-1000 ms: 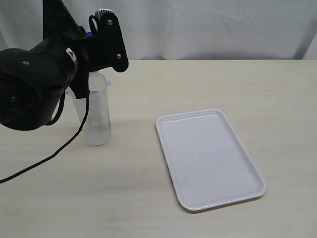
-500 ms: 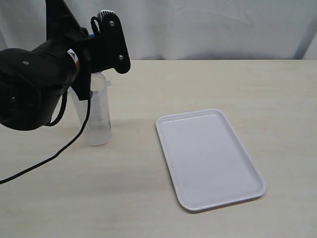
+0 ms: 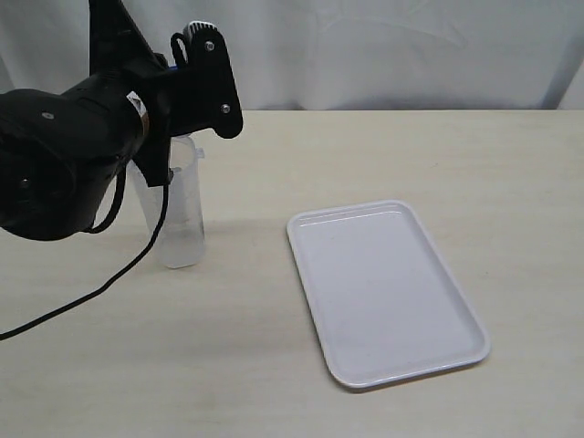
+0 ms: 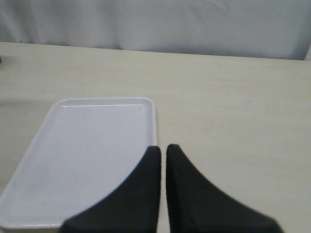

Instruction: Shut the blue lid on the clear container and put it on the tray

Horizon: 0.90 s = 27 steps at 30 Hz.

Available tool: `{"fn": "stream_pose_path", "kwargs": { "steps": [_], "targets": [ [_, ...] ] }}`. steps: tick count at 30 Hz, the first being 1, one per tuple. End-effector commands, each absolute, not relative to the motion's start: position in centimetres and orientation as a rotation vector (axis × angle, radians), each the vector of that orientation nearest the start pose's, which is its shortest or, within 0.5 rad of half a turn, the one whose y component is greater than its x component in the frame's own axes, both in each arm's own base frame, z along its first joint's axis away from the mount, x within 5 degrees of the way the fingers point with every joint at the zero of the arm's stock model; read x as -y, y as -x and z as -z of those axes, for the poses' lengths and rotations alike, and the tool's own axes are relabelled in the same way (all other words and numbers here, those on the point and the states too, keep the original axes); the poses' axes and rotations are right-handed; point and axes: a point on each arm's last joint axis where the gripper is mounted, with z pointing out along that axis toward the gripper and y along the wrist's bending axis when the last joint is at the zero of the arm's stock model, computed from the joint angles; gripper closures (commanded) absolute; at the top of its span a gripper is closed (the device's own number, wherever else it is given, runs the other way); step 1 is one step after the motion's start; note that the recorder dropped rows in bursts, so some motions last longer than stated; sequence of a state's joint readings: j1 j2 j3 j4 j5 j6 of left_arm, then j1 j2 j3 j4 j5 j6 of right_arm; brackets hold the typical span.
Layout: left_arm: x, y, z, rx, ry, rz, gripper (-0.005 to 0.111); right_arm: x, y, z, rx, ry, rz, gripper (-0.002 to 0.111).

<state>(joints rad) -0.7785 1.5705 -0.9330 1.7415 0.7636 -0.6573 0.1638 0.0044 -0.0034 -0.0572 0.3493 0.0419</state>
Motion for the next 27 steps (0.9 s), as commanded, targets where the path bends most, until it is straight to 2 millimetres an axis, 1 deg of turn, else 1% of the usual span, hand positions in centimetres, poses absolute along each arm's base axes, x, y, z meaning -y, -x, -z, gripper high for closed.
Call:
{"fn": "stream_pose_path", "kwargs": {
  "steps": [1,4,8,13,16,22,27],
  "targets": [
    [17.8,-27.5,-27.2,-1.501,-1.247,-1.062,0.107,-0.7,-5.3,-18.2,-1.824,0.151,-0.089,0.104],
    [17.8,-27.7,-27.1,-1.504,-1.259,-1.034,0.107,-0.7,-5.3,-18.2,-1.824,0.151,-0.089,0.104],
    [17.7,-27.8,-27.1,-1.506,-1.256,-1.038,0.107,-0.7,-5.3,-18.2,-1.824,0.151,-0.089,0.104],
    [17.1,-27.8,-27.4,-1.502,-1.241,-1.13,0.107,-0.7,-5.3,-18.2,-1.824,0.151,-0.089,0.104],
    [17.1,-27.8,-27.4,-1.504,-1.238,-1.137,0.107,-0.7,-5.3,-18.2,-1.824,0.151,-0.089,0.104],
    [17.3,-26.7,-26.3,-1.471,-1.325,-1.183,0.107,-0.7,-5.3,-18.2,-1.824,0.151,-0.089,0.104],
    [17.7,-26.2,-26.3,-1.465,-1.304,-1.202,0.107,-0.7,-5.3,-18.2,-1.824,0.151,-0.089,0.104]
  ]
}}
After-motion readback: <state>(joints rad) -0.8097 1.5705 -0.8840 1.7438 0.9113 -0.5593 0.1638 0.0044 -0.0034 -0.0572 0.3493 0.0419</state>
